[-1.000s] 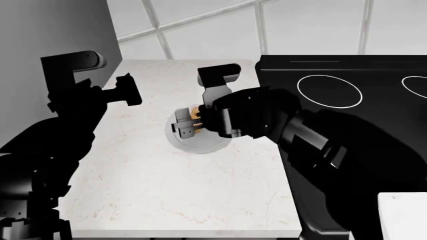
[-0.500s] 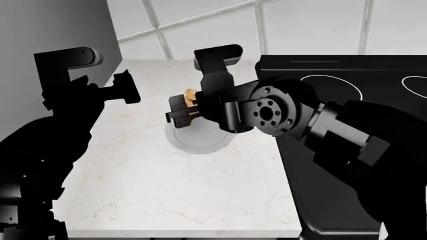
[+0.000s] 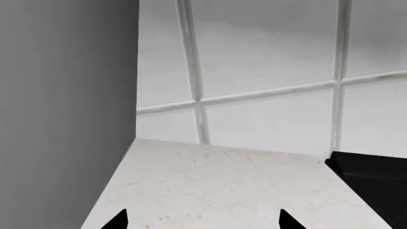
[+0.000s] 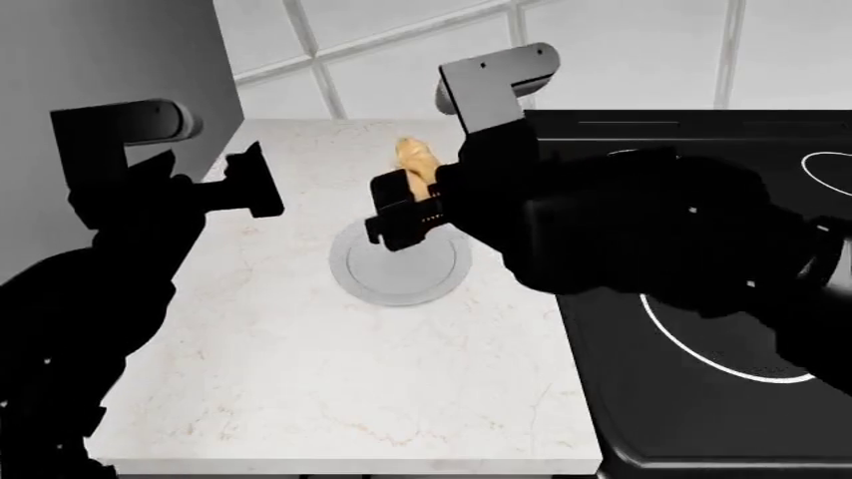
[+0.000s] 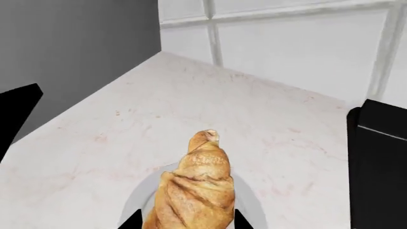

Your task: Pick the croissant and place it on the pan. Then turn on the stove to warm the croissant.

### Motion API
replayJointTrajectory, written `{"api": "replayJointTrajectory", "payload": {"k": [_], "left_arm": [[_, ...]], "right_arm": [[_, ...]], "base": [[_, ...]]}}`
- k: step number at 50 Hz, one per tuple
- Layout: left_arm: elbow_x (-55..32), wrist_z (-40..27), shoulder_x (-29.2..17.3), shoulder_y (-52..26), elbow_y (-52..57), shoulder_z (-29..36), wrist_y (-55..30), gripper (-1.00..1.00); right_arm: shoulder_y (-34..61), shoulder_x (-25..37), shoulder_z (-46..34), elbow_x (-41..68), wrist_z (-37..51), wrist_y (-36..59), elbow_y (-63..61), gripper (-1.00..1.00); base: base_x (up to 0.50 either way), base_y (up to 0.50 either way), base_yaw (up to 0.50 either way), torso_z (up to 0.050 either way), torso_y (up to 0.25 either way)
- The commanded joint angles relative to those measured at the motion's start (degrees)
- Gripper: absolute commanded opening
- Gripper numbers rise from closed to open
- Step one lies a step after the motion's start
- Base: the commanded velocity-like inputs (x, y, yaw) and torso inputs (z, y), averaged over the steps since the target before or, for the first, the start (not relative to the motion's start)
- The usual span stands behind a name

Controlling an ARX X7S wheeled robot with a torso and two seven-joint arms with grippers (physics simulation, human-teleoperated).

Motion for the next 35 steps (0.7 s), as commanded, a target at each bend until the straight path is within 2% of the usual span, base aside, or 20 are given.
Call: {"api": "replayJointTrajectory", "payload": {"k": [1,18,35], "left_arm": [[-2.4,-1.2,-0.5,2.1,5.7,-0.7,-3.1,1.00],[-4.5,-3.3,-0.5,3.1,10.3,-0.5,-6.9,1.00],[-5.9,-4.6,-0.2,3.1,12.5,-0.2,-8.4,1.00]], "right_arm": [[1.7,8.5,3.2,0.0,3.5,-0.8,-12.9,-1.00],[1.4,15.8,4.7,-1.1,6.5,-1.4,-23.0,-1.00],[0.4,18.3,6.0,0.0,9.3,-3.2,-27.9,-1.00]], "base": [[0.00,0.00,0.00,0.000,0.000],[0.00,0.00,0.00,0.000,0.000],[0.00,-0.49,0.00,0.000,0.000]]}}
